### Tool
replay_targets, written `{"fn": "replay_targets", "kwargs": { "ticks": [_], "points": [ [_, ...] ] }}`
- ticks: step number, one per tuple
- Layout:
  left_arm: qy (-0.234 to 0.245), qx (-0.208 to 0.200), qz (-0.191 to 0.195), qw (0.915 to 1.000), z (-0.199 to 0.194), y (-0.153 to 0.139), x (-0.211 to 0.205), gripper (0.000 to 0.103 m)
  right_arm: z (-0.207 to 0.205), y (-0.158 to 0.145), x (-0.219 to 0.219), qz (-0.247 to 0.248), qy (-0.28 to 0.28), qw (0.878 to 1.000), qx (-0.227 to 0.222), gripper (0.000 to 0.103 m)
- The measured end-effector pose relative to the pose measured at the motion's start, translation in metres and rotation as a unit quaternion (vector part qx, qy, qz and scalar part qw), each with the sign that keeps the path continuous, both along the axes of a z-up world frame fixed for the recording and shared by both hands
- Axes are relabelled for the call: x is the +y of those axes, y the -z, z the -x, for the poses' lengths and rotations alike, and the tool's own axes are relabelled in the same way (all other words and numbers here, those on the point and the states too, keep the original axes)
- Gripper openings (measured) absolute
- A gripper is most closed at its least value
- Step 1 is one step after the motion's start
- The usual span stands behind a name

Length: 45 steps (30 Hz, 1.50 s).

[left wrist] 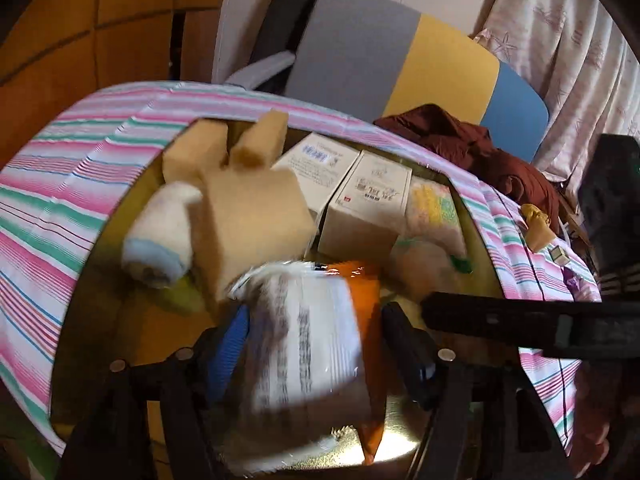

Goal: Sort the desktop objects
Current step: 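Release the orange-and-white bag and cracker packet into the gold tray, then grasp the pink striped sock with the right tool while the left tool grasps the purple packet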

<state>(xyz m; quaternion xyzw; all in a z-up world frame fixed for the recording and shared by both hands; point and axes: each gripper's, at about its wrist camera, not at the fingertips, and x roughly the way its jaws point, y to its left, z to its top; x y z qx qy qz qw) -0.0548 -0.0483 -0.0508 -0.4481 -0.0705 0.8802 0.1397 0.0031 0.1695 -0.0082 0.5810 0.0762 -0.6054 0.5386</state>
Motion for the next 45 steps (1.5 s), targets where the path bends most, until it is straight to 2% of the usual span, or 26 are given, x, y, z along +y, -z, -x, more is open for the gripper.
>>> {"fn": "replay_targets", "kwargs": {
  "ticks": [3,6,10,17,24,29,38,41,45],
  "points": [
    [-0.017,0.016,-0.018,0.9996,-0.007,-0.011,-0.008,0.071,-0.001,-0.005,-0.004,0.017,0.003,1.0,0.016,0.053],
    [-0.034,0.034,-0.036,0.9982,-0.012,-0.021,-0.015,0.071,0.001,-0.012,0.003,0.035,0.004,0.999,0.009,0.058],
    [-0.057,0.045,-0.048,0.9962,-0.02,-0.027,-0.013,0.071,0.003,-0.017,0.016,0.046,0.006,0.999,0.009,0.058],
    [-0.051,0.043,-0.037,0.9971,-0.043,-0.024,0.007,0.071,0.003,-0.023,0.042,0.064,0.01,0.998,0.007,0.058],
    [-0.022,0.061,-0.018,0.9977,-0.063,-0.03,0.041,0.071,0.019,-0.034,0.081,0.078,0.029,0.996,0.043,0.061],
    [0.013,0.085,-0.004,0.9963,-0.079,-0.039,0.075,0.071,0.045,-0.032,0.114,0.062,0.048,0.995,0.066,0.061],
    [0.087,0.086,-0.024,0.9922,-0.097,-0.047,0.138,0.071,0.121,-0.018,0.174,-0.004,0.108,0.99,0.091,0.062],
    [0.116,0.082,-0.023,0.9896,-0.103,-0.048,0.161,0.071,0.154,-0.018,0.198,-0.034,0.131,0.985,0.111,0.067],
    [0.152,0.077,-0.009,0.9853,-0.113,-0.043,0.189,0.071,0.203,-0.018,0.235,-0.071,0.166,0.973,0.144,0.068]
  ]
}}
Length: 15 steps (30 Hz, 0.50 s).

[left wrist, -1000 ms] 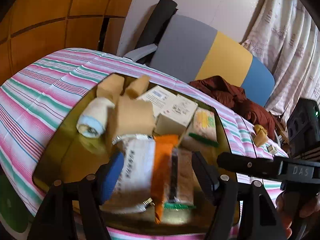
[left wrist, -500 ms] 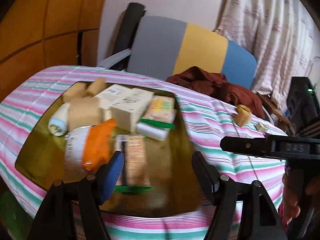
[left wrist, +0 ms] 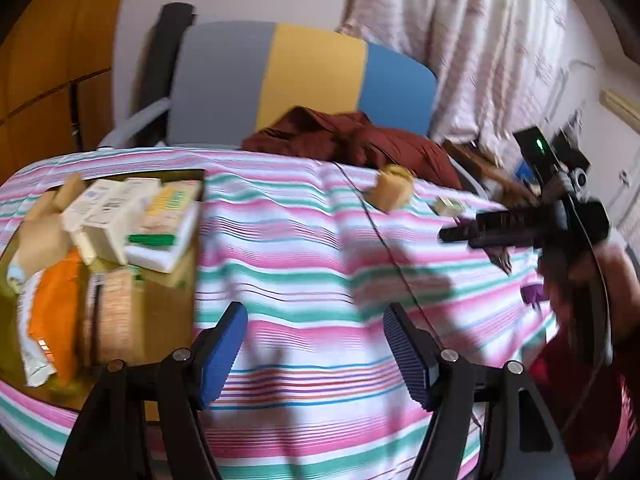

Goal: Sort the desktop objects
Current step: 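Grasp the pink striped sock with the right tool while the left tool grasps the purple packet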

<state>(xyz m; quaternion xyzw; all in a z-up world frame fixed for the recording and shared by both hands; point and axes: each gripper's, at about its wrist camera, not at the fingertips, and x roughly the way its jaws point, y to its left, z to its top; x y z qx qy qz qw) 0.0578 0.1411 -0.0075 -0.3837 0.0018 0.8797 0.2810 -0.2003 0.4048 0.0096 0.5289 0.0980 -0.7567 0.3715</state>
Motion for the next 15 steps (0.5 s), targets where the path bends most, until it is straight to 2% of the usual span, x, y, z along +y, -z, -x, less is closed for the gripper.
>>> {"fn": "replay_targets", "kwargs": {
  "ticks": [5,10,15],
  "points": [
    [0.025,-0.009,0.009,0.9996,-0.005,0.006,0.024,0.071,0.071,0.005,0.062,-0.027,0.085,0.996,0.016,0.068],
    [0.034,-0.023,0.017,0.999,-0.004,0.014,0.039,0.071,0.135,0.012,0.121,-0.055,0.174,0.983,0.035,0.069],
    [0.041,-0.041,0.021,0.9981,-0.006,0.023,0.051,0.071,0.175,0.03,0.151,-0.013,0.214,0.977,0.01,0.069]
  ]
}}
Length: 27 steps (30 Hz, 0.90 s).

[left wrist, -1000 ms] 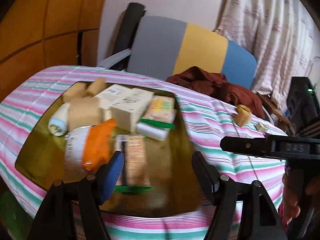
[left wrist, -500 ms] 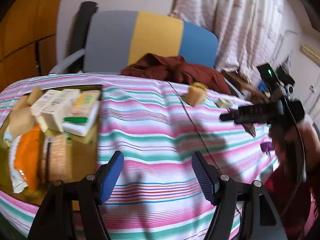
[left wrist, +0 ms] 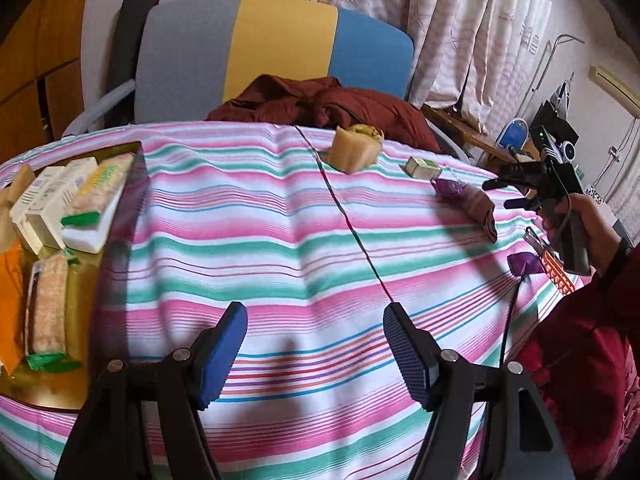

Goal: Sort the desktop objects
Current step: 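Grasp the pink striped sock with the right tool while the left tool grasps the purple packet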

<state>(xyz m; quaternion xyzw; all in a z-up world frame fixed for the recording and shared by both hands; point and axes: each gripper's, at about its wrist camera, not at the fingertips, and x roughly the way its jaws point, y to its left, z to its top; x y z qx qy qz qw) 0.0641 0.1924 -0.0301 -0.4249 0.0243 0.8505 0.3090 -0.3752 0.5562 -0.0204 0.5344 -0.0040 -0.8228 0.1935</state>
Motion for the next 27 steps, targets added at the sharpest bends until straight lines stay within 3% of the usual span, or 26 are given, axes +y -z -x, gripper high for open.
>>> {"fn": "replay_targets", "kwargs": {
  "ticks": [7,8,9,12,14,17,20,24,27],
  "points": [
    [0.003,-0.009,0.009,0.9999,-0.002,0.007,0.01,0.071,0.024,0.033,-0.008,0.016,-0.02,0.999,-0.047,0.069],
    [0.001,-0.008,0.011,0.9999,-0.001,0.008,0.012,0.071,0.025,0.037,-0.013,0.001,-0.031,0.999,-0.042,0.061],
    [0.0,-0.008,0.011,0.9999,0.0,0.008,0.013,0.071,0.024,0.039,-0.018,-0.014,-0.047,0.998,-0.044,0.039],
    [0.0,-0.012,0.005,0.9999,0.002,0.009,0.018,0.071,0.01,0.039,-0.031,-0.041,-0.091,0.994,-0.044,0.033],
    [0.002,-0.013,0.006,0.9999,0.003,0.009,0.024,0.071,0.002,0.036,-0.035,-0.024,-0.106,0.992,-0.058,0.033],
    [0.011,-0.01,0.003,0.9999,0.007,0.005,0.038,0.071,-0.001,0.032,-0.027,0.001,-0.082,0.993,-0.079,0.033],
    [0.025,0.0,0.006,0.9997,0.014,0.0,0.06,0.071,0.001,0.029,-0.011,-0.013,-0.041,0.997,-0.07,0.033],
    [0.054,0.004,0.018,0.9984,0.027,-0.003,0.11,0.072,0.015,0.025,0.019,-0.029,0.03,0.998,-0.052,0.033],
    [0.084,0.014,0.03,0.9959,0.036,-0.002,0.154,0.072,0.022,0.029,0.026,-0.033,0.045,0.997,-0.061,0.033]
  ]
}}
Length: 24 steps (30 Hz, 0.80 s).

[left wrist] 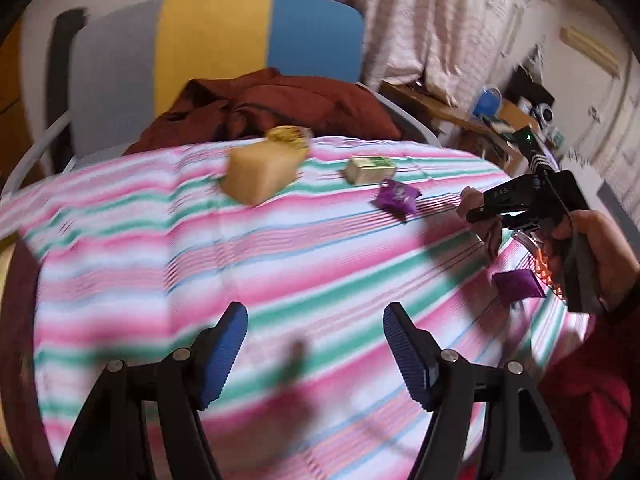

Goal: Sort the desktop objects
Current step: 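Grasp the pink striped sock with the right tool while the left tool grasps the purple packet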

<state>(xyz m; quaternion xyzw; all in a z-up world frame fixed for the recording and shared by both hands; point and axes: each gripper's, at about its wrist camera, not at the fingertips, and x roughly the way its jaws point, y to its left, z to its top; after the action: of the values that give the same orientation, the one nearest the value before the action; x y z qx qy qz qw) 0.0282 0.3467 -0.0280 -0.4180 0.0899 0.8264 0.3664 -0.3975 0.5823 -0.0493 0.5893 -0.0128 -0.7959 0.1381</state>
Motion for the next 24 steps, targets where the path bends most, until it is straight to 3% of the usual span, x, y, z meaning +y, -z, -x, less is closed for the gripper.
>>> {"fn": "replay_targets", "kwargs": {
  "ticks": [5,8,13,16,18,22,24],
  "points": [
    [0.042,0.015,0.009,0.999,0.021,0.001,0.067,0.072,0.001,0.002,-0.004,0.029,-0.011,0.999,-0.018,0.034],
    [0.069,0.013,0.017,0.9974,0.034,0.006,0.106,0.072,0.0,0.003,-0.003,0.009,-0.015,1.0,-0.016,0.034],
    [0.124,0.037,0.056,0.9901,0.038,0.022,0.171,0.072,0.001,0.004,0.009,0.029,-0.003,0.999,-0.033,0.034],
    [0.155,0.04,0.06,0.9853,0.035,0.027,0.193,0.072,0.001,0.004,0.012,0.04,0.004,0.998,-0.038,0.034],
    [0.15,0.053,0.077,0.9842,0.037,0.031,0.207,0.072,0.005,0.007,0.012,0.048,0.009,0.998,-0.043,0.035],
    [0.144,0.013,0.062,0.9875,0.049,0.043,0.219,0.072,0.005,0.007,0.011,0.054,0.011,0.997,-0.046,0.035],
    [0.142,0.014,0.065,0.9876,0.052,0.048,0.219,0.065,0.008,0.009,0.009,0.056,0.012,0.997,-0.048,0.035]
  ]
}}
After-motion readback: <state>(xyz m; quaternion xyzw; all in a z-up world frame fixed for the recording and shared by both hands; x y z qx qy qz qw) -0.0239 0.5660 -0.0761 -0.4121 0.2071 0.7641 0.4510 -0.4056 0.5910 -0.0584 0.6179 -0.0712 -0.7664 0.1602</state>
